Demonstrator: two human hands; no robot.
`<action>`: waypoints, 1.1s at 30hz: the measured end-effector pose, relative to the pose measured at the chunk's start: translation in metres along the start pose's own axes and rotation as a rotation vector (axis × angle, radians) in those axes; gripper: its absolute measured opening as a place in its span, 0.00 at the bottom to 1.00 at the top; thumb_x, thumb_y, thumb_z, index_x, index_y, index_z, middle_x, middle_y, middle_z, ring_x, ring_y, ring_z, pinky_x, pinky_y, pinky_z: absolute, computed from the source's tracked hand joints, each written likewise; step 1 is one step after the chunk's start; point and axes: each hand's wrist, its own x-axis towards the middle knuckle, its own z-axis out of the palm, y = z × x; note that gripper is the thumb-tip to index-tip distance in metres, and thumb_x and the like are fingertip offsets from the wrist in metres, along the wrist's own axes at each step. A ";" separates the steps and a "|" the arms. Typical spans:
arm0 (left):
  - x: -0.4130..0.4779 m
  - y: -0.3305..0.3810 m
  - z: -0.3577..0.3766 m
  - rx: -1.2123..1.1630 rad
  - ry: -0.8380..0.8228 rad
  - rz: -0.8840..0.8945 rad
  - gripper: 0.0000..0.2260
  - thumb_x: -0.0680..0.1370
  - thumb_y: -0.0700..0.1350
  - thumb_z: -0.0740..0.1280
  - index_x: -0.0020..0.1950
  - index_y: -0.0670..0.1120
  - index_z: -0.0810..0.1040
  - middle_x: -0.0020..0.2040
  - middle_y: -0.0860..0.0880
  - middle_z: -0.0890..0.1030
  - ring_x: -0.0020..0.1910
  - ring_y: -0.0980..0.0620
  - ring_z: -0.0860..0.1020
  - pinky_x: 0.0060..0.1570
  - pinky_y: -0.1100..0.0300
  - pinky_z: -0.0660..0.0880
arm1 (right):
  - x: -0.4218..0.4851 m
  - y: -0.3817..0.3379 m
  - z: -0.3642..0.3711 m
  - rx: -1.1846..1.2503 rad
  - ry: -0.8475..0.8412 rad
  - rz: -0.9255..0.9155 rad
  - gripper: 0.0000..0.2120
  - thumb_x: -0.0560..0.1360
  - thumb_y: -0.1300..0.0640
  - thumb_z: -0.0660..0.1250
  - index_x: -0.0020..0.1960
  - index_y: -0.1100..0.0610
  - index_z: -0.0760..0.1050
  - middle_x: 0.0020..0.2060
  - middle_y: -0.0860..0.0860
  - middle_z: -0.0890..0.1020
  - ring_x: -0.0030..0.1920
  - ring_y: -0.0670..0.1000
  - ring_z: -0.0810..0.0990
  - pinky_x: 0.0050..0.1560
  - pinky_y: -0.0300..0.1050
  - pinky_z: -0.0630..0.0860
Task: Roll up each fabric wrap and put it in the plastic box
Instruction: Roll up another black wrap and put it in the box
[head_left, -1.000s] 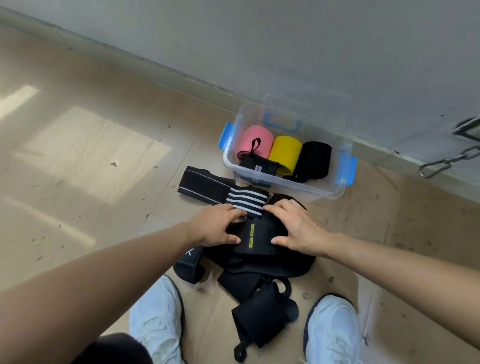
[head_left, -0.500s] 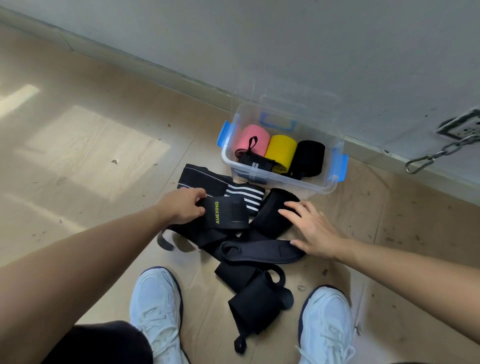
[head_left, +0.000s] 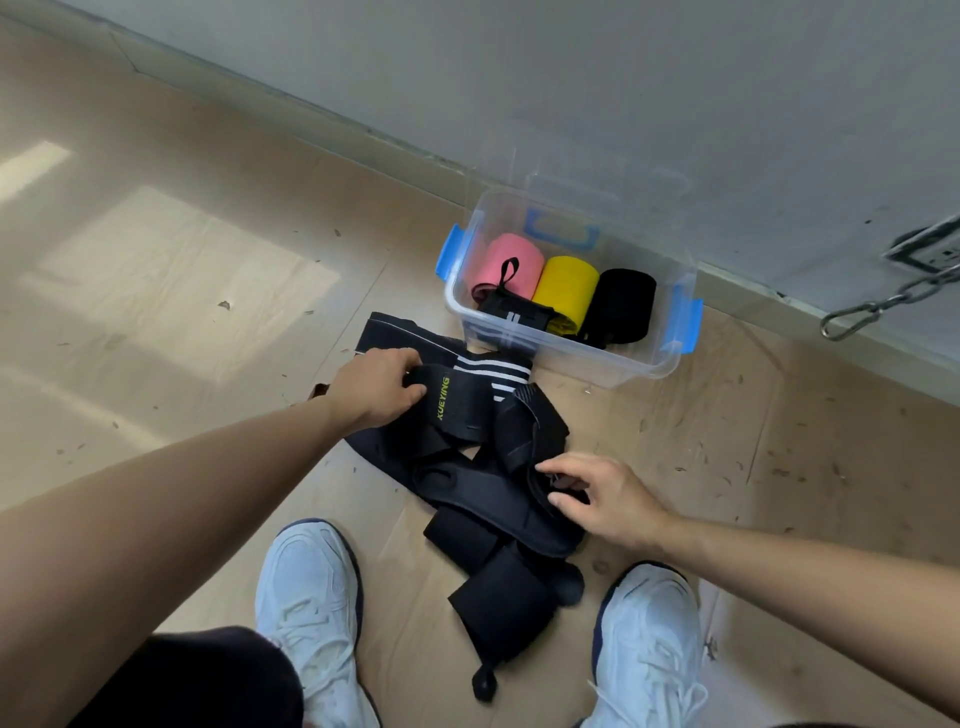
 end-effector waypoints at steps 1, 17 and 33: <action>0.000 0.000 -0.001 -0.018 -0.006 -0.006 0.10 0.80 0.52 0.68 0.59 0.49 0.79 0.53 0.49 0.82 0.52 0.45 0.79 0.49 0.55 0.72 | 0.002 0.002 0.000 0.077 0.046 0.054 0.14 0.75 0.63 0.73 0.59 0.51 0.81 0.51 0.42 0.81 0.46 0.45 0.82 0.51 0.37 0.77; 0.008 -0.006 -0.008 -0.084 0.057 -0.064 0.07 0.82 0.55 0.65 0.48 0.52 0.73 0.46 0.50 0.79 0.51 0.44 0.78 0.45 0.53 0.71 | 0.034 0.015 -0.061 -0.753 0.087 0.209 0.28 0.71 0.41 0.75 0.64 0.53 0.71 0.53 0.52 0.77 0.48 0.56 0.81 0.43 0.49 0.79; 0.005 0.000 -0.026 -0.184 0.133 0.018 0.11 0.80 0.53 0.67 0.61 0.52 0.79 0.55 0.51 0.83 0.54 0.46 0.79 0.55 0.48 0.77 | 0.071 -0.057 -0.062 -0.804 -0.367 -0.096 0.16 0.74 0.41 0.72 0.54 0.51 0.80 0.47 0.47 0.73 0.54 0.53 0.69 0.51 0.46 0.68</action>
